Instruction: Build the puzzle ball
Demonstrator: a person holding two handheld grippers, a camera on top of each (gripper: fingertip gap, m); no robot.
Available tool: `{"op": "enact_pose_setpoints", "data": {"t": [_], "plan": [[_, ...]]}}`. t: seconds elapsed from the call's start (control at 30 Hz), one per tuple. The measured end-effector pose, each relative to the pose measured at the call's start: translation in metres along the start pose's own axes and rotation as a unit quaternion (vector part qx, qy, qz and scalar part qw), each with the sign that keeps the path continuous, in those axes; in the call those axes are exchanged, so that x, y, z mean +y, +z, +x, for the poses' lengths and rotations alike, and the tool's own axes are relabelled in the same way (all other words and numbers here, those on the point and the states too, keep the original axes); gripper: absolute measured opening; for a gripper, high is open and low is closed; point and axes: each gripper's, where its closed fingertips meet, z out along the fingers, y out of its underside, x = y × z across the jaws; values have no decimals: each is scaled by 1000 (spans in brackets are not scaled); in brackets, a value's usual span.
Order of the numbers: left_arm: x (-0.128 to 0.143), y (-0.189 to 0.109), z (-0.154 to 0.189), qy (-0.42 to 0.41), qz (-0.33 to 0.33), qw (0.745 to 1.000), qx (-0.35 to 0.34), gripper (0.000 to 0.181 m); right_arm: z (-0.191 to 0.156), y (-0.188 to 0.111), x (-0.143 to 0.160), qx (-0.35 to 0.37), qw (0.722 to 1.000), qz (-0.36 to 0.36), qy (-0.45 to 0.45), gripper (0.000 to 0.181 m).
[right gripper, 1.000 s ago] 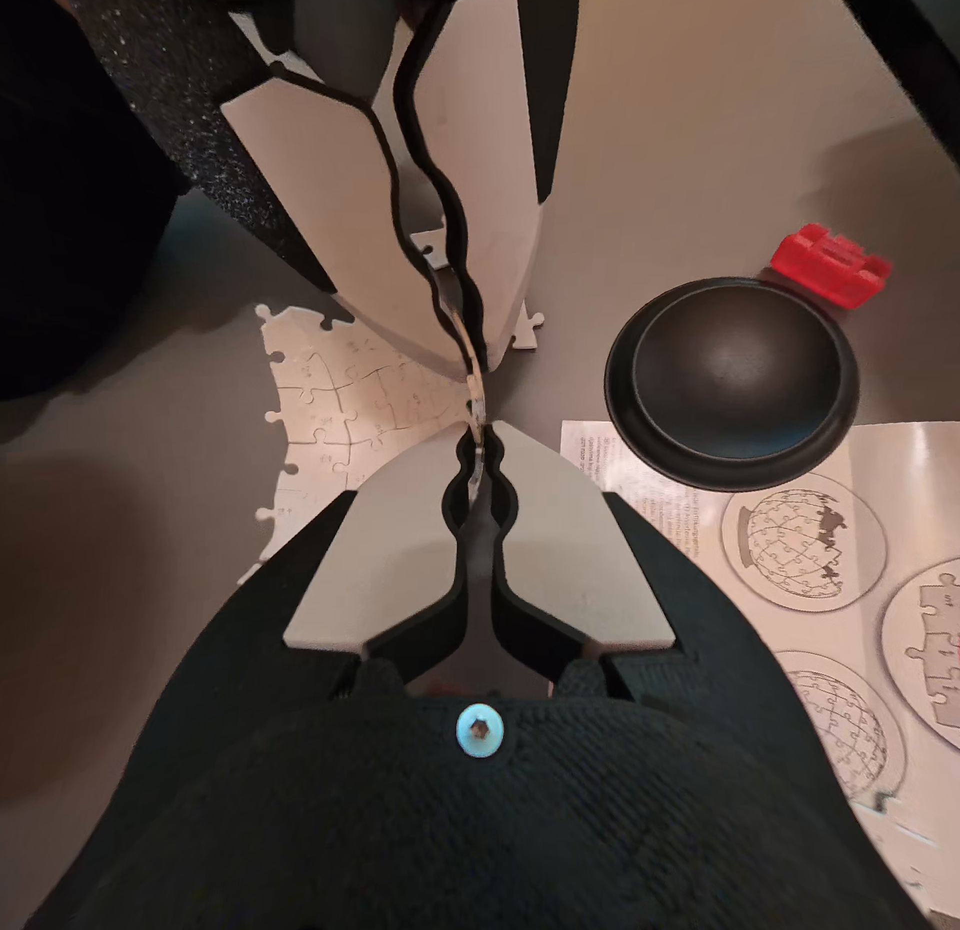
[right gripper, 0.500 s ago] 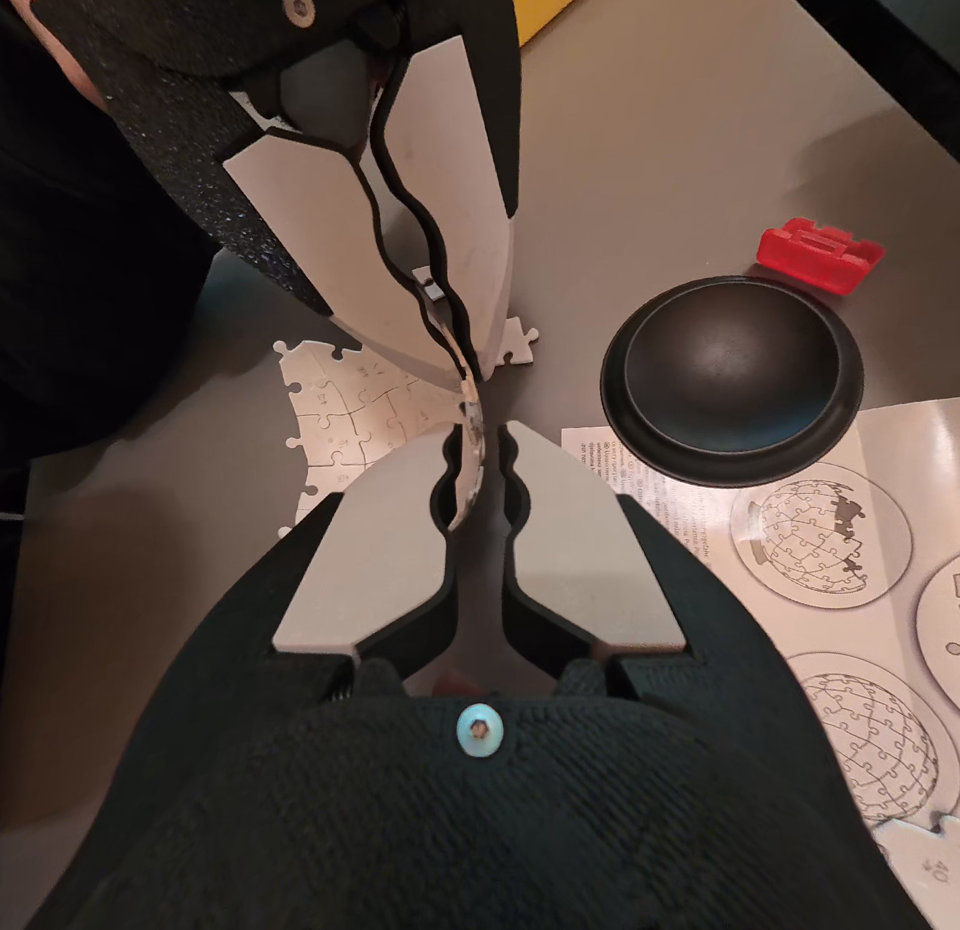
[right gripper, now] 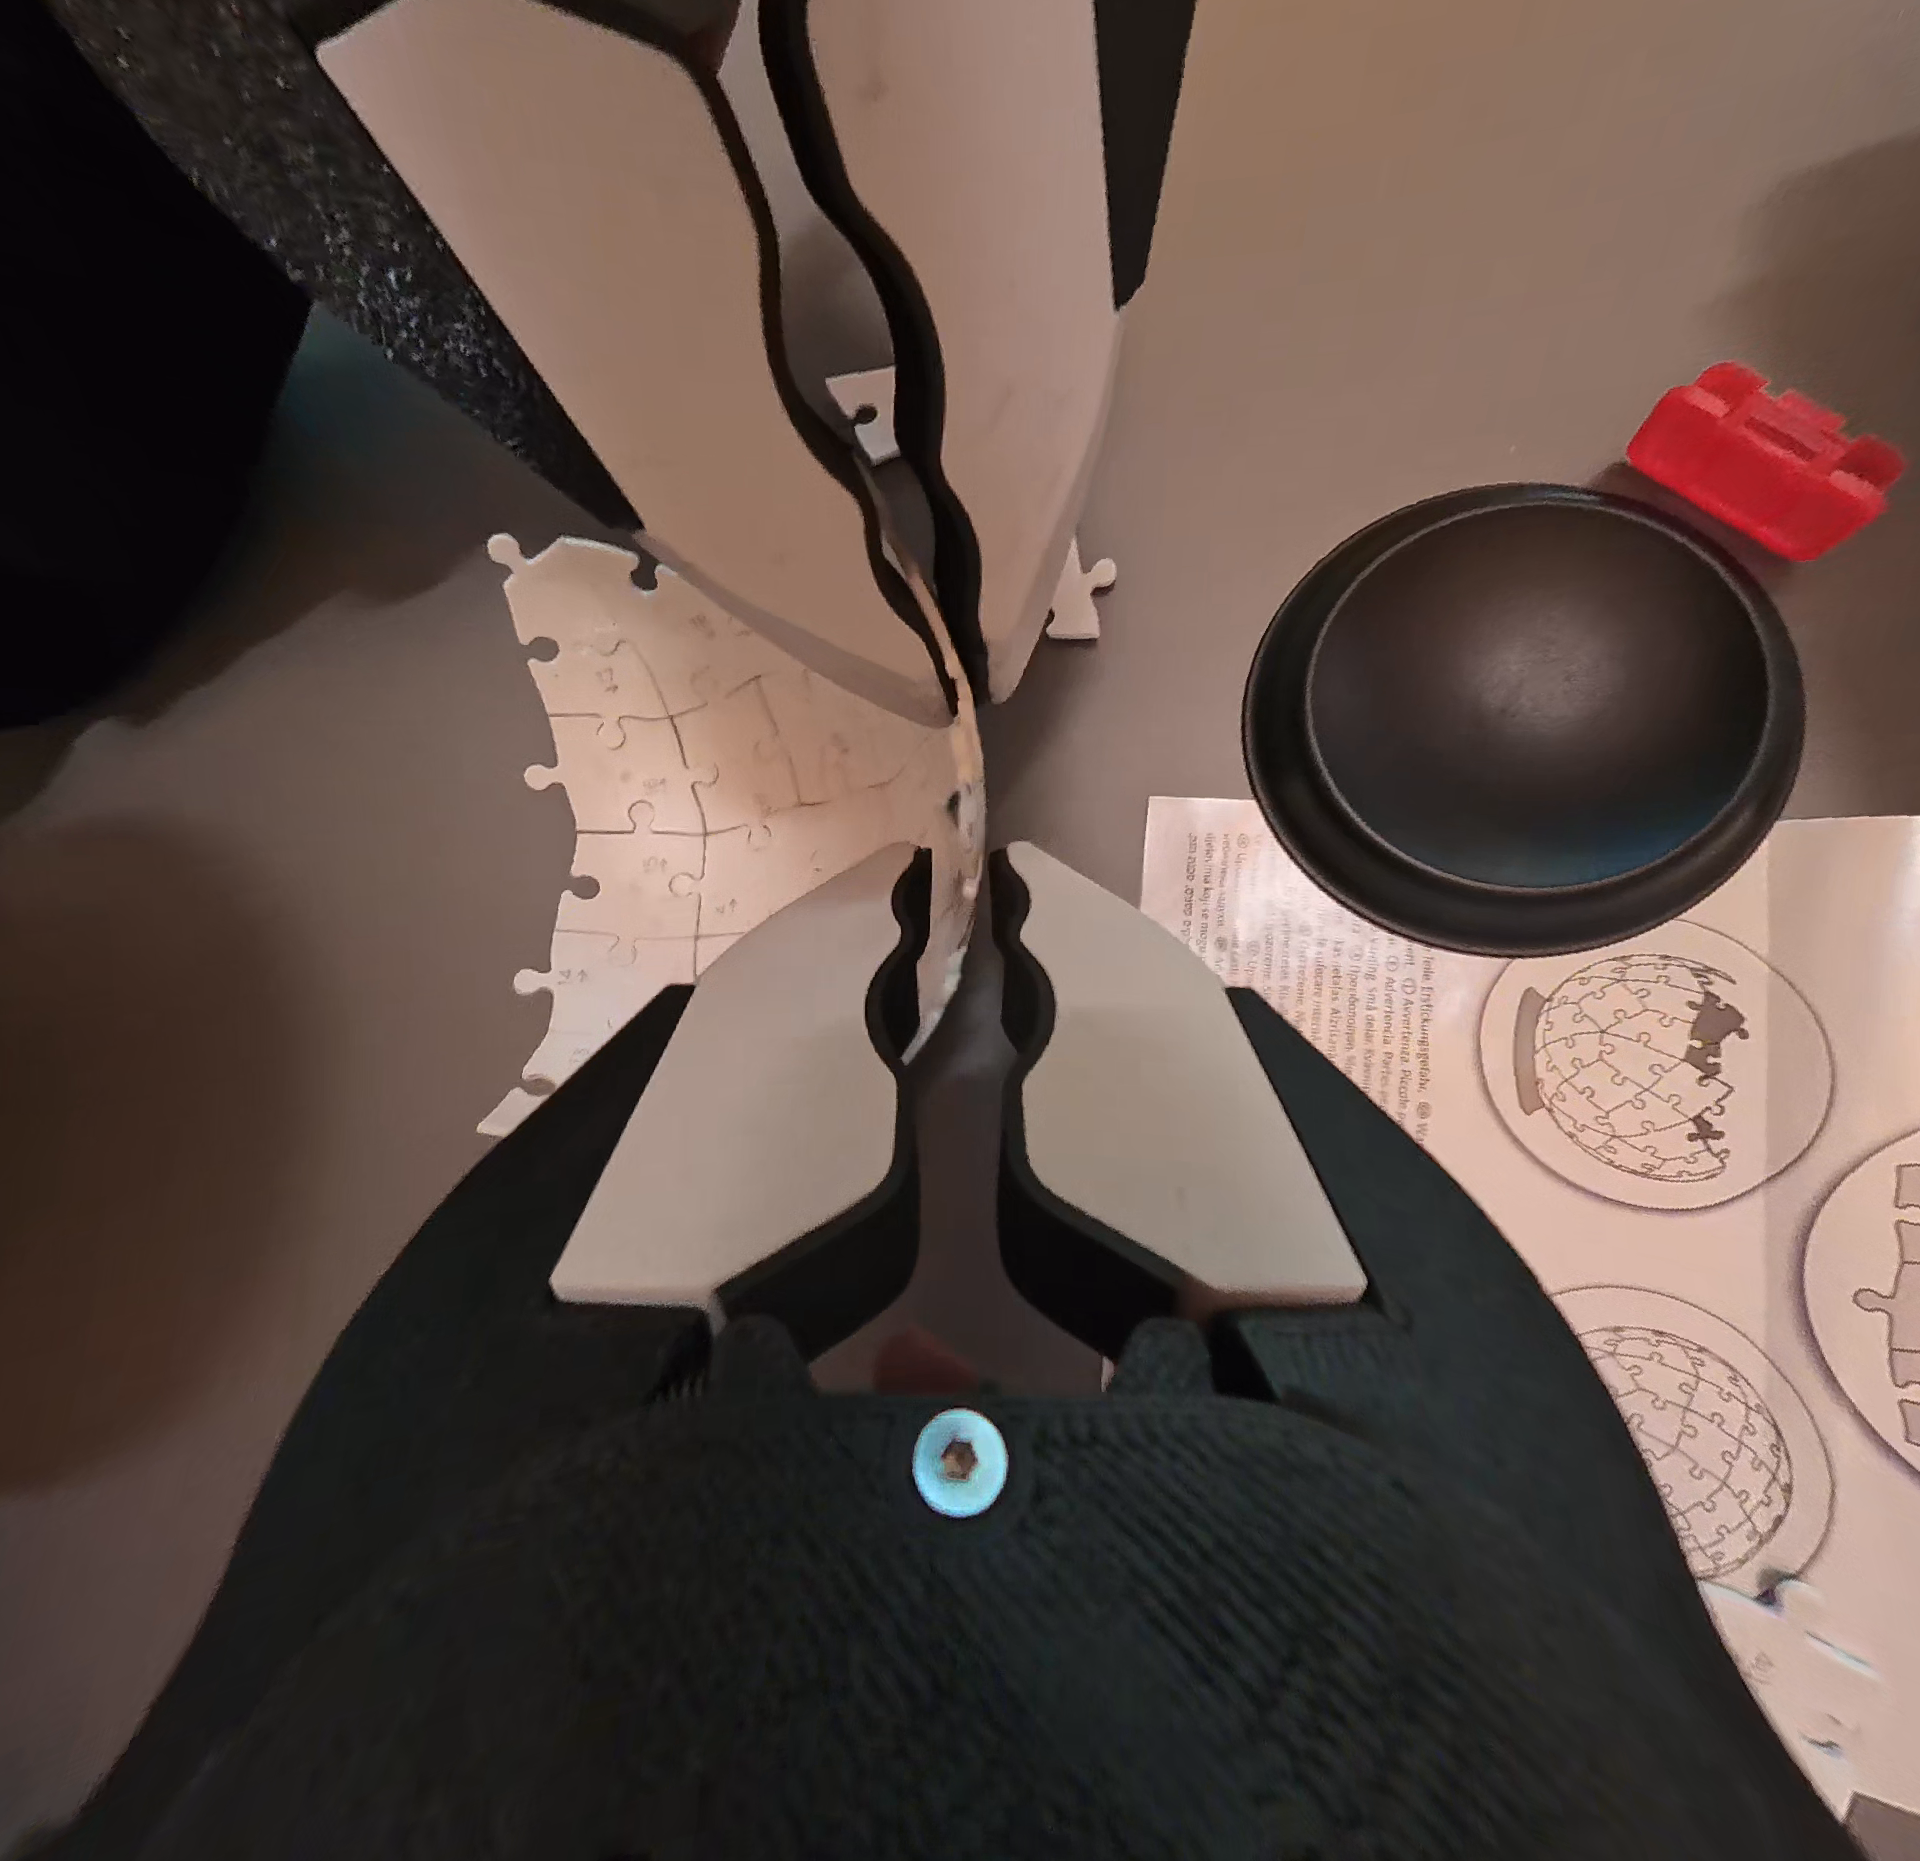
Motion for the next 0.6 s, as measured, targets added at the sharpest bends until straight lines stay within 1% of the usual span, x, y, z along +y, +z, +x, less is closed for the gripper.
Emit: {"op": "enact_pose_setpoints", "data": {"t": [0.17, 0.33, 0.5, 0.6], "plan": [[-1, 0, 0, 0, 2, 1000, 0, 2, 0, -3, -2, 1, 1000, 4, 11, 6], [-1, 0, 0, -1, -2, 1000, -4, 2, 3, -6, -3, 11, 1000, 5, 22, 13], [-2, -1, -1, -5, -6, 1000, -16, 2, 14, -15, 7, 56, 998, -38, 8, 30], [-2, -1, -2, -8, -10, 1000, -21, 2, 13, -20, 4, 41, 998, -42, 18, 42]]}}
